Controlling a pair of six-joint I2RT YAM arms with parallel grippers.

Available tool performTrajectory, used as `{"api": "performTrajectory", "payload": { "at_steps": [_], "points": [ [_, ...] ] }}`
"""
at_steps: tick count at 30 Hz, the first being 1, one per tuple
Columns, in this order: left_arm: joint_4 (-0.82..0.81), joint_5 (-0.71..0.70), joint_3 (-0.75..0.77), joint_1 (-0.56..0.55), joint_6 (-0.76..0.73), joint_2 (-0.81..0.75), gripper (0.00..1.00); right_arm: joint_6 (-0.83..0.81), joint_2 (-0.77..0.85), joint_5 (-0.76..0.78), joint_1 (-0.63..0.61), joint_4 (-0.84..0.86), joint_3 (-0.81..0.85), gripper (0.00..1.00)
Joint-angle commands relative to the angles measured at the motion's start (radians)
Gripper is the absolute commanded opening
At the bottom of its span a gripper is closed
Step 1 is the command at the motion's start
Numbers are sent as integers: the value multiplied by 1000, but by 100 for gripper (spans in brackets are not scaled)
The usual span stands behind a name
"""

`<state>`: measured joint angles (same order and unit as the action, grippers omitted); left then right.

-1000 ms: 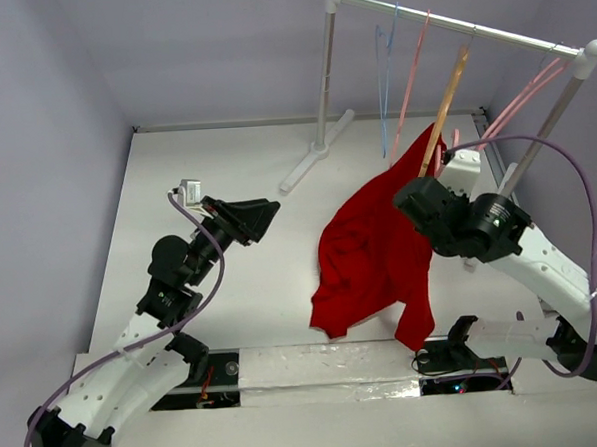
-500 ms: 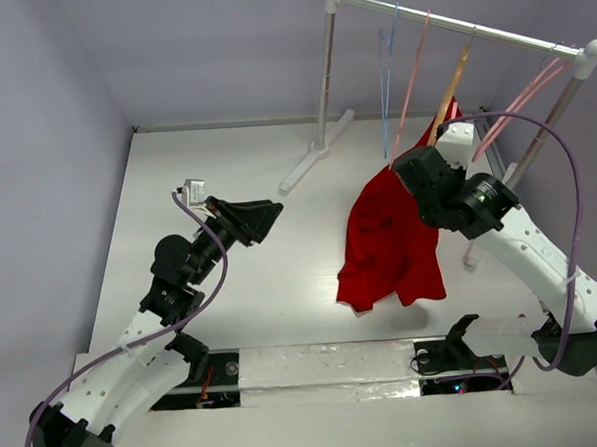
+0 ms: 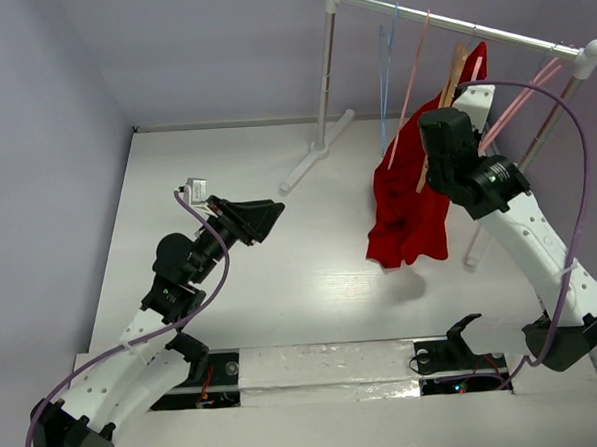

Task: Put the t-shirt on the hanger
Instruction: Place the hanger at the clothesline.

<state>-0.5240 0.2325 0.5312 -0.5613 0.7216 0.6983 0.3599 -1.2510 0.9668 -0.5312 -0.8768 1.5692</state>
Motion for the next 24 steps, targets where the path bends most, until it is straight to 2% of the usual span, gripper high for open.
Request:
{"api": "performTrajectory", "payload": {
  "at_steps": [1, 16, 24],
  "points": [
    [-36, 16, 9, -5, -4, -5, 47, -108, -4, 42, 31, 171, 58, 0],
    [18, 22, 30, -5, 9, 3, 47, -246, -97, 38, 177, 387, 78, 0],
    [24, 27, 38, -14, 16, 27, 47, -266, -51, 35, 197, 455, 61, 0]
  ]
}}
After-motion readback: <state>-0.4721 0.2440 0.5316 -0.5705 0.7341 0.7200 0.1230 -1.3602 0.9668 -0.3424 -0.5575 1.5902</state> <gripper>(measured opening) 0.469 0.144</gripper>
